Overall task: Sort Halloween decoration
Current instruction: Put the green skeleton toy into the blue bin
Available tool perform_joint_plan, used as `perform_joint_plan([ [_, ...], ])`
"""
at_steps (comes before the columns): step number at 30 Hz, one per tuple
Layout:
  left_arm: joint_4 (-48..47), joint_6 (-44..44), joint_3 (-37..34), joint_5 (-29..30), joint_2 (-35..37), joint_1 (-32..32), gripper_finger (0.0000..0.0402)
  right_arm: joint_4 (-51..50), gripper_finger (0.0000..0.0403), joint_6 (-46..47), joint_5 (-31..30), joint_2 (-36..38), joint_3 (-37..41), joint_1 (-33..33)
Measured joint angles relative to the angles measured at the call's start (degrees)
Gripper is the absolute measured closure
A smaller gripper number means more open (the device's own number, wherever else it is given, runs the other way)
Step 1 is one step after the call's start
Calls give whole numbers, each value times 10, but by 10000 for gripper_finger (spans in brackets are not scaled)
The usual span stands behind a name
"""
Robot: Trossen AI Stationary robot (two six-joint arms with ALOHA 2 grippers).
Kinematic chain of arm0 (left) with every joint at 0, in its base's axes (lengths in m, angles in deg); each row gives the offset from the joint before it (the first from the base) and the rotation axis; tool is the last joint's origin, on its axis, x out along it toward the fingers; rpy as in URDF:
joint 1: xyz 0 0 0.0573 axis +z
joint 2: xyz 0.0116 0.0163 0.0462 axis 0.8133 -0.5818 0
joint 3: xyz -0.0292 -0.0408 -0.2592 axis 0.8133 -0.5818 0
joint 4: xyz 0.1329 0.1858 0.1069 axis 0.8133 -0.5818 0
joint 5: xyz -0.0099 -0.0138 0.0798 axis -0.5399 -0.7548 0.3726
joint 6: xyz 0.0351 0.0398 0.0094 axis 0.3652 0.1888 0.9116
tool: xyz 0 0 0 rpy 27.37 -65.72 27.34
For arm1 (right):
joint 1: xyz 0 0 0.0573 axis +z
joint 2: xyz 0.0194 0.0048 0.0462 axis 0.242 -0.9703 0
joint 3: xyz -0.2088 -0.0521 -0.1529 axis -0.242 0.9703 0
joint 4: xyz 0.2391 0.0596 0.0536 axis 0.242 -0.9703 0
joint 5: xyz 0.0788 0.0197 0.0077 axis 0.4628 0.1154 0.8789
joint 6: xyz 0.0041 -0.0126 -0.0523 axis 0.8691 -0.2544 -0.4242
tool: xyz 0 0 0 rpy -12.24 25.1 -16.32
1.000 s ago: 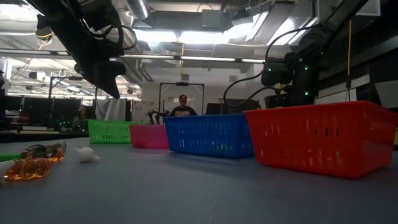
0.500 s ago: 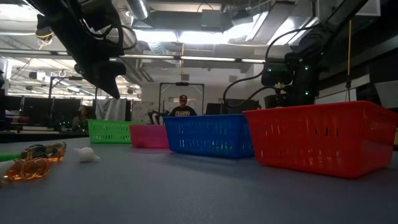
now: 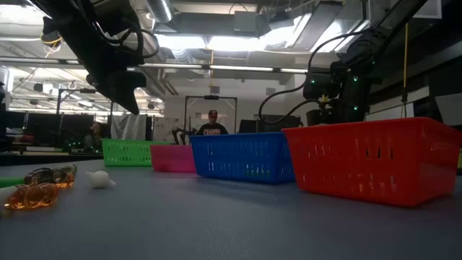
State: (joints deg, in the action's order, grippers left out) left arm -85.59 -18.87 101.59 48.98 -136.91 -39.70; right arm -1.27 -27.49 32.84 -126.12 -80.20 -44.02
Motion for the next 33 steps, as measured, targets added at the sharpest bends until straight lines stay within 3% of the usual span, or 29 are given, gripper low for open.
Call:
perform_joint_plan([
  [13,0,0,0,0,0,0,253,2,361,46,36,43,2,1],
  [19,0,0,0,0,0,0,253,38,361,90,121,55,1,8],
  [24,0,0,0,0,0,0,253,111,361,107,163,55,1,54],
  [33,0,0,0,0,0,0,253,269,361,108,165,56,0,177],
])
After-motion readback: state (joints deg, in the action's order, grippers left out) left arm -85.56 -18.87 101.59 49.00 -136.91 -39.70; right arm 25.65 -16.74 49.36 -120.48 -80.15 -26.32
